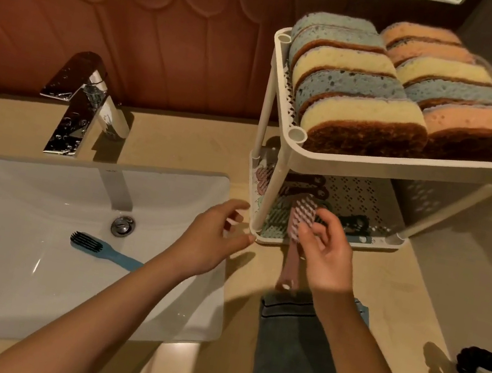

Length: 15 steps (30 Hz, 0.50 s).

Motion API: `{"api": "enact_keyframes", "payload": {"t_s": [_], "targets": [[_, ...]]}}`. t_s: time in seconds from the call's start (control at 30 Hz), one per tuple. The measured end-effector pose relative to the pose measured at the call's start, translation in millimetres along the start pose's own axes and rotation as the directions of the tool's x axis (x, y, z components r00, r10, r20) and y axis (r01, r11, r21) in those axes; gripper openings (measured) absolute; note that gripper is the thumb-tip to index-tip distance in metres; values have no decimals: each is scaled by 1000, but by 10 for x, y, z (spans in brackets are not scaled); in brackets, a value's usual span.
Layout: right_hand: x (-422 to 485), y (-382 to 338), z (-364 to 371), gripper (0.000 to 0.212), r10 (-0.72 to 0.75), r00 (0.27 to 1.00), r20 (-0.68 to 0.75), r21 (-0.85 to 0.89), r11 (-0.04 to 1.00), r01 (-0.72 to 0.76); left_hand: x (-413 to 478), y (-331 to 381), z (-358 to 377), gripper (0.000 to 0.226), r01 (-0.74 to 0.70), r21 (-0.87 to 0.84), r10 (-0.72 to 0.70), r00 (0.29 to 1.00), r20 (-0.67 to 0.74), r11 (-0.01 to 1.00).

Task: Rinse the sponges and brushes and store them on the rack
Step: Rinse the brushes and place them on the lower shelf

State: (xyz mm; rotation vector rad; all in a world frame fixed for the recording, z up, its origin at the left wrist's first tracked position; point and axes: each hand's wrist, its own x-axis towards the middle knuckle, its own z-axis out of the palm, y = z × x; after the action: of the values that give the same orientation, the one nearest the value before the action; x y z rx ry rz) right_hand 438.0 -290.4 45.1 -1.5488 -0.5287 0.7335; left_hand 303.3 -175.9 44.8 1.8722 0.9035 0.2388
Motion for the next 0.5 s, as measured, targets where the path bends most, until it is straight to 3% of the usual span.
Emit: {"api": "enact_keyframes", "payload": {"t_s": [0.1,0.23,0.33,0.5], "targets": [[200,-53,-248,26,-21,1000,-6,-269,963,19,125,184,-46,55,-94,25,96,992,-77,995],[585,2,-498,41,-57,998,19,-615,786,57,297,272,-24,35,-161,160,172,984,-57,974],[811,55,-570,49,-31,1000,0,-735,678,21,304,293,68,25,-133,327,181,976,-122,936],[1132,0,-527,25,-57,990,129,-821,554,139,304,242,159,26,-131,381,216,958,-191,915]]}}
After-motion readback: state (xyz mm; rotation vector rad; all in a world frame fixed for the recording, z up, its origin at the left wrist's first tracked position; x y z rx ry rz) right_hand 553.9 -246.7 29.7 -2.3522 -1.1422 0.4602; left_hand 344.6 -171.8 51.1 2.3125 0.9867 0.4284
